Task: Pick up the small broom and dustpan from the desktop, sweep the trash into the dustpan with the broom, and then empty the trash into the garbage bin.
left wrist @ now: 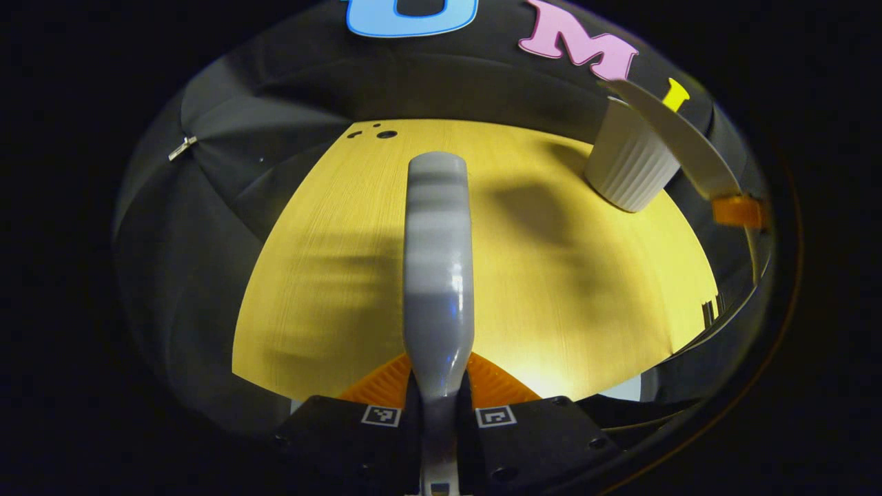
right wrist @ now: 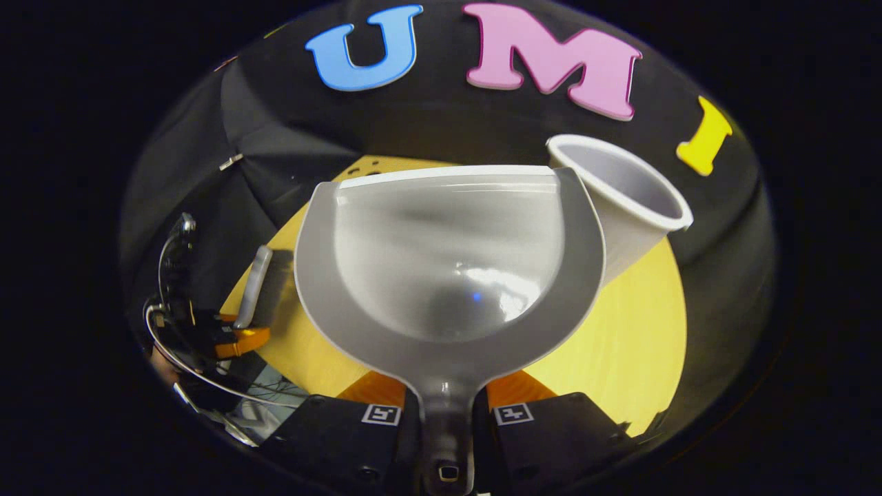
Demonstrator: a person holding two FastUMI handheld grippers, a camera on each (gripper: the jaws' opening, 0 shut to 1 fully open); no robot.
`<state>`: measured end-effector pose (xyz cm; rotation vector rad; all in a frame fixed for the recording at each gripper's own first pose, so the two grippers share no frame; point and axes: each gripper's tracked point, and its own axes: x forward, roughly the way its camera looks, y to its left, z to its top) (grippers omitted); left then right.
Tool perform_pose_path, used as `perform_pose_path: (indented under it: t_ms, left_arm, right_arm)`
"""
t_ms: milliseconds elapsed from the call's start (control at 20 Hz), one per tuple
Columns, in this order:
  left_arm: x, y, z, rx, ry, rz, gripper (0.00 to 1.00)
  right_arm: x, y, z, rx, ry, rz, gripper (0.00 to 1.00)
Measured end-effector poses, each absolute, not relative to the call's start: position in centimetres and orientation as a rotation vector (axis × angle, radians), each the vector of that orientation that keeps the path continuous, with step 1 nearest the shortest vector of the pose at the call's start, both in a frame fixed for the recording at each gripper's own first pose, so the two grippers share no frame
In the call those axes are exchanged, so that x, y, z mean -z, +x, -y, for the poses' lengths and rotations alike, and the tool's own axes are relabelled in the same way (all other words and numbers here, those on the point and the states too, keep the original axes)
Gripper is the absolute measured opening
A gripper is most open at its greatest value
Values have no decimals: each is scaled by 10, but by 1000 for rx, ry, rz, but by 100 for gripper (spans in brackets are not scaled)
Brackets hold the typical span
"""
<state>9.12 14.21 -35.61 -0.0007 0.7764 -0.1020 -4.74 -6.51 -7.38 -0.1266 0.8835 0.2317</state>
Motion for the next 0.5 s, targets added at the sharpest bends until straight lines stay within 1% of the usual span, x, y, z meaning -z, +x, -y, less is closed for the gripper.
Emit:
perform_pose_path:
  t_ms: [200,300,350,400,450,500]
  left_arm:
    - [366,113,-148,93,-4,-816,25]
    - [373,122,-149,91,-7,-836,25]
    - [378,126,-149,89,-12,-850,28]
    - [380,131,-148,88,-15,-859,25]
    - [384,133,-148,90,-15,-867,25]
    - [387,137,-148,92,-11,-873,28]
  right_arm:
    - [46,-43,65,-229,-79,-1023,34]
    - [47,-37,61,-225,-75,-1059,34]
    - [45,-34,62,-223,-72,-1073,34]
    - [47,-36,62,-217,-68,-1080,34]
    - [47,-37,60,-211,-66,-1085,34]
    - [46,-36,60,-205,-65,-1090,34]
